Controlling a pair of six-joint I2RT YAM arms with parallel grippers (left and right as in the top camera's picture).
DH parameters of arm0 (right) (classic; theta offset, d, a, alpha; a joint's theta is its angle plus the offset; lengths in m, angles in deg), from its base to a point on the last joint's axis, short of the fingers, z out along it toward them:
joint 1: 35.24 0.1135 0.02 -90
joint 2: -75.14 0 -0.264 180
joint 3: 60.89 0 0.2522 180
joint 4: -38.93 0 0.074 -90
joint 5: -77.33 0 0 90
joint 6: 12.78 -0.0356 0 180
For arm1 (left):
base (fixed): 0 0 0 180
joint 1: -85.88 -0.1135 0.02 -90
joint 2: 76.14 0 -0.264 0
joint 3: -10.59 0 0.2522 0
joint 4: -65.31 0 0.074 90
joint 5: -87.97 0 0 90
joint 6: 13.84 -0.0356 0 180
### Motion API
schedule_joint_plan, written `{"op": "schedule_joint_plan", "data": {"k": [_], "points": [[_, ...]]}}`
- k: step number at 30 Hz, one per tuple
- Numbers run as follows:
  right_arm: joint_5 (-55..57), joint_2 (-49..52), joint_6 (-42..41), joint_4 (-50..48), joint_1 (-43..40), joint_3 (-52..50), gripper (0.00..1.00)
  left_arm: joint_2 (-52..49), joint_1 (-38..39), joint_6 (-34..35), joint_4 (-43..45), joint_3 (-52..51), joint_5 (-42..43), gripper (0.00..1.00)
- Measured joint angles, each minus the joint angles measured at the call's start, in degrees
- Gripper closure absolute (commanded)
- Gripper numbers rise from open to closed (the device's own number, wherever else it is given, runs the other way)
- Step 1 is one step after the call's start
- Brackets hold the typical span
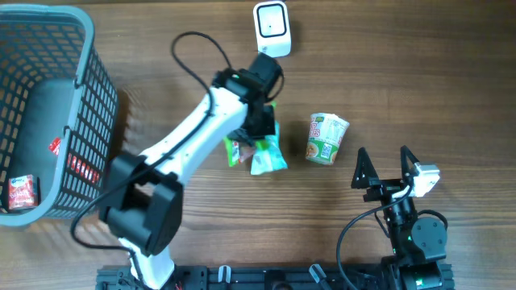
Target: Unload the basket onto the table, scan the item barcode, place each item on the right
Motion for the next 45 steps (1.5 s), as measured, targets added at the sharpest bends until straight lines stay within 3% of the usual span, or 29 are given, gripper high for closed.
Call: {"op": "schedule_joint_plan", "data": {"k": [6,12,17,21,28,35,45], "points": [[0.0,0.0,0.0,0.0,0.0,0.0,0.0,-0.2,-0.2,0.6,-0.2,1.9,0.0,0.0],[0.0,0.0,0.0,0.0,0.0,0.0,0.0,5.4,-9.7,-1.0,-6.9,14.9,0.2,0.0],[0.0,0.0,0.0,0.0,0.0,0.0,0.0,14.9,-27.6,-1.6,-7.7,22.2,0.1,0.0],[0.0,0.0,0.0,0.0,0.0,0.0,0.0,21.4,-47.6,-1.8,-8.0,22.8,-0.6,0.0],[0.0,0.0,0.0,0.0,0.0,0.0,0.01,17.5,-68.1,-2.0,-13.6,22.9,-4.4,0.0],[0.0,0.0,0.0,0.0,0.0,0.0,0.0,4.9,-70.9,-5.1,-15.4,18.3,-6.1,0.05],[0.0,0.0,0.0,0.0,0.0,0.0,0.0,-2.4,-70.1,-6.8,1.2,-2.3,-5.7,0.21]]}}
